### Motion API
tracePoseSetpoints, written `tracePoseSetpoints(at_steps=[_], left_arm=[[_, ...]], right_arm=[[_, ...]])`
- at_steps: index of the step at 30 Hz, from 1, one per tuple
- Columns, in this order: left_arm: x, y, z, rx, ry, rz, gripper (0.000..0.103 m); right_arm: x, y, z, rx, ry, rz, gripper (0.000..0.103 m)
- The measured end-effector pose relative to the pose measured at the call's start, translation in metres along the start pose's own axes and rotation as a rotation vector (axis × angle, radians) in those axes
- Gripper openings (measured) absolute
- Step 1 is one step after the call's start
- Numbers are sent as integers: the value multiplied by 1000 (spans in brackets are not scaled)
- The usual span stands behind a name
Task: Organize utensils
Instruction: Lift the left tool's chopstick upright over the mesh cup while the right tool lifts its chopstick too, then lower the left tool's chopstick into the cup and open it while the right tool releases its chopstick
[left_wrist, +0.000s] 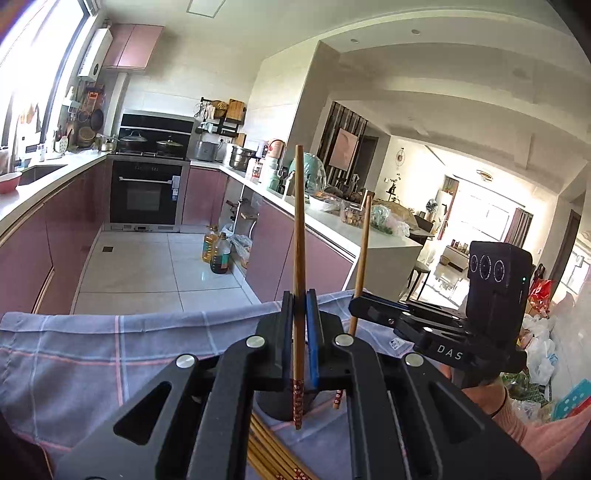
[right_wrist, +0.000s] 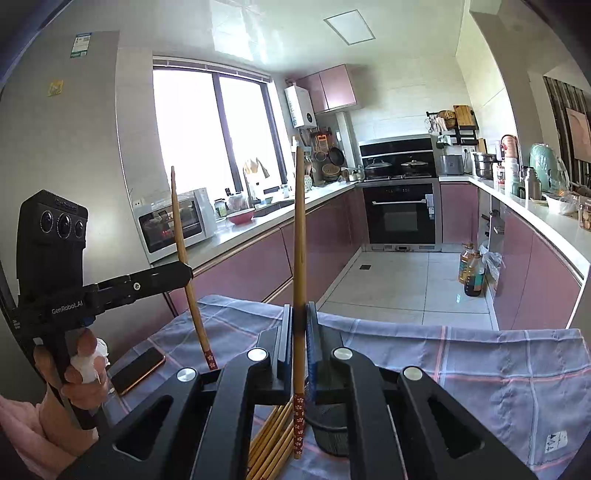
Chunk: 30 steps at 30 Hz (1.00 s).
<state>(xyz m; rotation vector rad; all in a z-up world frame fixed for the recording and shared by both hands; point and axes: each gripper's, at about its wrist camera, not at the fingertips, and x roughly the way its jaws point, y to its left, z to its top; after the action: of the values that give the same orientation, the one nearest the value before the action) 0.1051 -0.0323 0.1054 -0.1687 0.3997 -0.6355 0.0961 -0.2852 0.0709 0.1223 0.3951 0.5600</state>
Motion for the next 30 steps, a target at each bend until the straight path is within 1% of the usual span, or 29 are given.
tracePoseSetpoints(at_steps=[5,8,11,13,14,15,20,24,26,27,30], left_arm=[[19,-16,19,18,-9,-11,8],[36,-20,24,10,10,-10,8],[58,-20,22,14,23,16,8],[74,-14,17,22,29,39,8],[80,-13,15,21,37,32,8],[85,-14,13,21,56,18,8],[115,-13,-18,52,177,5,8],[137,-7,-37,56,271,18,8],[151,2,-47,53,297,31,8],[156,5,-48,51,307,35,8],[164,17,-53,41,326,49,10]], right_arm=[[10,-11,11,4,-25,-32,6],[19,-20,10,13,-25,-60,6],[31,-27,5,24,-5,-79,6],[41,-31,-2,35,25,-84,6],[45,-32,-5,38,42,-85,6],[50,-34,-9,42,63,-85,6],[65,-38,-24,54,167,-74,6],[79,-40,-31,67,249,-80,6],[85,-42,-33,81,274,-83,7],[87,-42,-35,84,279,-89,8],[93,-44,-34,95,282,-100,9]])
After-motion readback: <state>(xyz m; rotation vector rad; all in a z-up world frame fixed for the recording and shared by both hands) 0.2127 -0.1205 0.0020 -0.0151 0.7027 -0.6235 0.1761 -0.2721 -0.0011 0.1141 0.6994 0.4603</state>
